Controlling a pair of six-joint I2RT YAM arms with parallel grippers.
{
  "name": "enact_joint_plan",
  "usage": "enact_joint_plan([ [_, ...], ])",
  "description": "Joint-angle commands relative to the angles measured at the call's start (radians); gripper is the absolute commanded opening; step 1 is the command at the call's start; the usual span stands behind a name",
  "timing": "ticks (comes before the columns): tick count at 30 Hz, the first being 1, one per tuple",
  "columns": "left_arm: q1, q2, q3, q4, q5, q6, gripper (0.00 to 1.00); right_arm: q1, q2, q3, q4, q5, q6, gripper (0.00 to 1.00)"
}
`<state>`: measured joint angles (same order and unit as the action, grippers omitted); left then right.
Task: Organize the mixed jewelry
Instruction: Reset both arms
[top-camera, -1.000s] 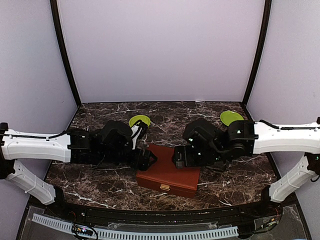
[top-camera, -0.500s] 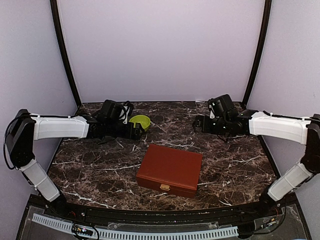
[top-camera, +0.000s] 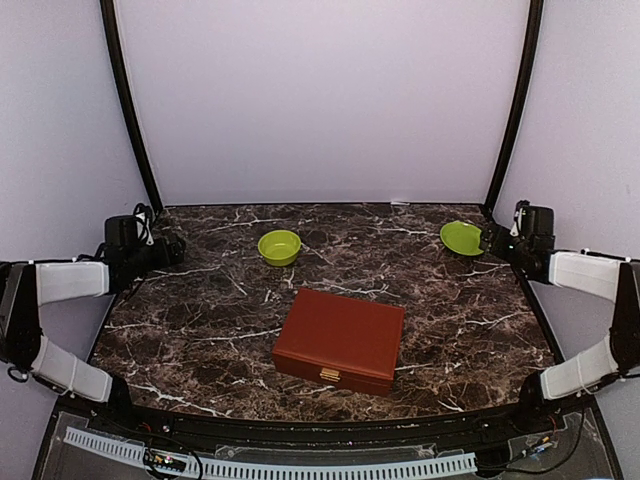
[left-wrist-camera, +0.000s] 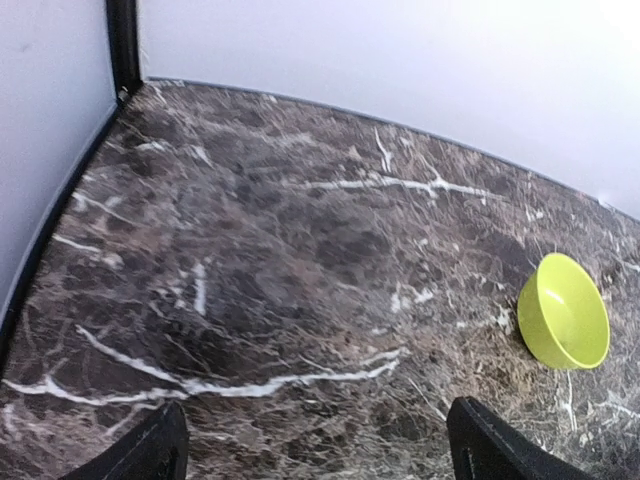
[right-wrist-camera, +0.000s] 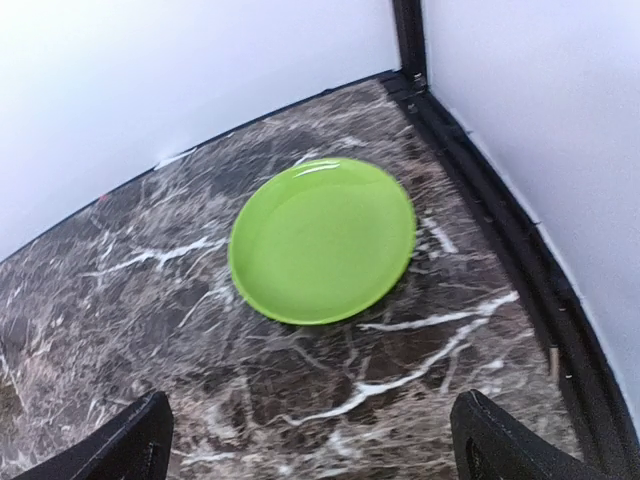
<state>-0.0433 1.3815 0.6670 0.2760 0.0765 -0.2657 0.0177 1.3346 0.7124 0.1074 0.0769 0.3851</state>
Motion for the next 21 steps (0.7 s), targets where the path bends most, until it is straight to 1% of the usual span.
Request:
enact_joint_plan([
  [1,0.069,-0.177,-0.143,0.176,-0.058,0.045,0.94,-0.092,-0.099,-0.115,0.257,-0.017,-0.024,0.98],
  [3,0.074,-0.237,-0.222,0.247,-0.135,0.078,0.95,-0.108,-0.133,-0.179,0.349,-0.017,-0.024,0.98],
  [5,0.074,-0.276,-0.312,0.329,-0.174,0.109,0.95,-0.116,-0.147,-0.244,0.454,-0.017,-0.024,0.98],
  [8,0.074,-0.297,-0.407,0.449,-0.185,0.166,0.96,-0.120,-0.130,-0.326,0.604,-0.017,-0.024,0.98],
  [10,0.075,-0.272,-0.443,0.521,-0.174,0.197,0.97,-0.121,-0.103,-0.373,0.701,-0.017,-0.024,0.98],
  [12,0.074,-0.219,-0.448,0.571,-0.174,0.206,0.98,-0.122,-0.054,-0.427,0.835,-0.017,-0.024,0.98],
  [14,0.074,-0.158,-0.424,0.579,-0.172,0.208,0.98,-0.122,-0.009,-0.466,0.940,-0.017,-0.024,0.98],
  [18,0.074,-0.047,-0.392,0.673,-0.174,0.230,0.98,-0.122,0.044,-0.453,0.974,-0.017,-0.024,0.98],
  [21,0.074,-0.005,-0.371,0.704,-0.156,0.247,0.98,-0.121,0.052,-0.460,0.999,-0.017,-0.024,0.98],
])
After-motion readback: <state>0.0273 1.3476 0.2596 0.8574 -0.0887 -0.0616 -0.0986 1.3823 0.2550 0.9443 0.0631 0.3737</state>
